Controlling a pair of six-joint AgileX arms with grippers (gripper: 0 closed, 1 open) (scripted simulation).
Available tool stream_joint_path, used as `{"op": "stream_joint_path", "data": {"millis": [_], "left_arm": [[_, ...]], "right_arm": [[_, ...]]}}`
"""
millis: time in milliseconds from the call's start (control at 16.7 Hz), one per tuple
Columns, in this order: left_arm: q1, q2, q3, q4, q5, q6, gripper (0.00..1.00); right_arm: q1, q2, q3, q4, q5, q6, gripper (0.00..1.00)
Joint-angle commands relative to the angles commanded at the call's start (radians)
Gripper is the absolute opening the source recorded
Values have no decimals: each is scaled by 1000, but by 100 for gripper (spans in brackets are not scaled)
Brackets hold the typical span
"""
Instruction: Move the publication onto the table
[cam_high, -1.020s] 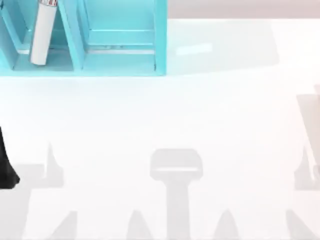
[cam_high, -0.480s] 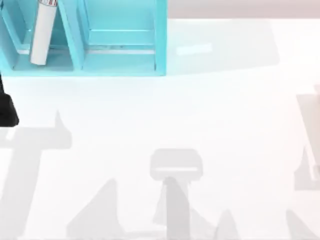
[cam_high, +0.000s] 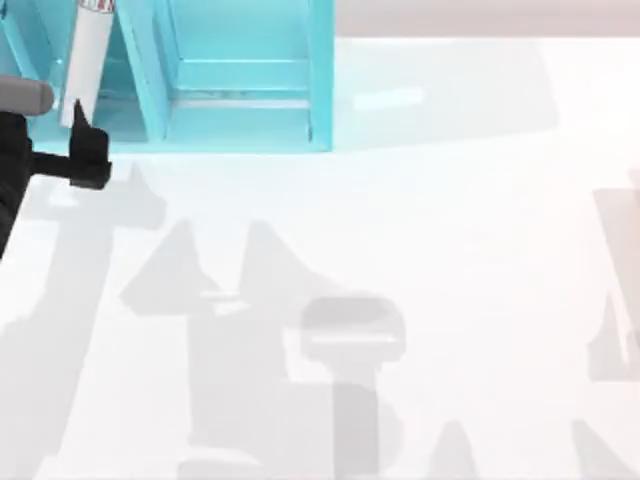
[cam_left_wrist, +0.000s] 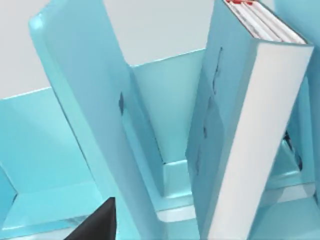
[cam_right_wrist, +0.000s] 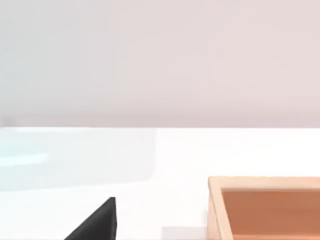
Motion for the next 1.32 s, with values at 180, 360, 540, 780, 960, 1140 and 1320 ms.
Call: {"op": "stream_joint_path", "data": {"millis": [180, 360, 540, 780, 960, 1140, 1320], "left_arm": [[-15, 251, 84, 149, -17, 53, 100], [-26, 419, 151, 265, -30, 96, 100], [-31, 502, 189, 329, -37, 119, 100], [-31, 511, 193, 335, -38, 122, 100], [-26, 518, 204, 327, -35, 121, 100], [-21, 575, 303, 289, -27, 123, 100], [-12, 659, 454, 223, -16, 124, 100]], "right_arm": [[0, 0, 0, 0, 0, 0, 100], [0, 0, 0, 0, 0, 0, 100], [0, 0, 0, 0, 0, 0, 100], [0, 0, 0, 0, 0, 0, 100], [0, 0, 0, 0, 0, 0, 100], [0, 0, 0, 0, 0, 0, 100], [0, 0, 0, 0, 0, 0, 100]]}}
